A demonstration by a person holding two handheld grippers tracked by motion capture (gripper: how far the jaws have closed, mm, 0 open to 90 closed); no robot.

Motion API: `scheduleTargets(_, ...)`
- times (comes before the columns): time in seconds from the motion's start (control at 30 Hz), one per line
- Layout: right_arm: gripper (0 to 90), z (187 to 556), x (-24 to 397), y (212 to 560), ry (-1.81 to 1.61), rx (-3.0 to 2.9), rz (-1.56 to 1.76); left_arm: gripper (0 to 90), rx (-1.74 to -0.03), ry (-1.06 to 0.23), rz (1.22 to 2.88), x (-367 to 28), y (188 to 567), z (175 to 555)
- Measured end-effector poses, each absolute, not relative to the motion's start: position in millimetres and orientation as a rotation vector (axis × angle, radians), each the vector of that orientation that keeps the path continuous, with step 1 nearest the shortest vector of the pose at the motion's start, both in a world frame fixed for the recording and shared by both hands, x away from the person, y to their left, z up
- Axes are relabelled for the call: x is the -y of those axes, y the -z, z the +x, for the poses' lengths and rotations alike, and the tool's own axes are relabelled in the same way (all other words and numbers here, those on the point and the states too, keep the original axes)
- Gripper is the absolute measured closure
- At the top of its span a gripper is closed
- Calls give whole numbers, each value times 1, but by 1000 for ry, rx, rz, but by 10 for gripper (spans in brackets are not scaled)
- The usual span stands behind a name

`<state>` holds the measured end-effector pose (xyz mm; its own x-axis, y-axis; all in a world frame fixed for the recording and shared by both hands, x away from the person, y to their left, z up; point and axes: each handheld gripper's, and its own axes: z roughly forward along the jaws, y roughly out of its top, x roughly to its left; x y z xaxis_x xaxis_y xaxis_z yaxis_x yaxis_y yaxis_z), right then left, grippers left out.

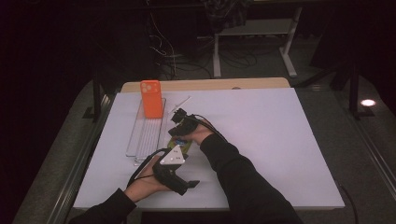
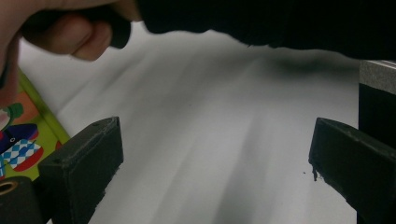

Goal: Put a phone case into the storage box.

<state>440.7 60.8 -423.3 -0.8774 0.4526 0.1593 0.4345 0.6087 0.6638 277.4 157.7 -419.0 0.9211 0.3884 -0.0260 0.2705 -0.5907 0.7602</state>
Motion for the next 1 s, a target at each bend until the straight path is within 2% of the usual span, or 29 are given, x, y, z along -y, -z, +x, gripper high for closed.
scheduleTargets(0.57, 883, 441, -79, 436, -1045, -2864, 742, 28, -469, -173, 2231, -159, 419, 278)
scheduleTargets(1.0, 883, 422, -49, 433, -978, -2871, 703, 28, -465, -175, 2232, -158, 420, 278)
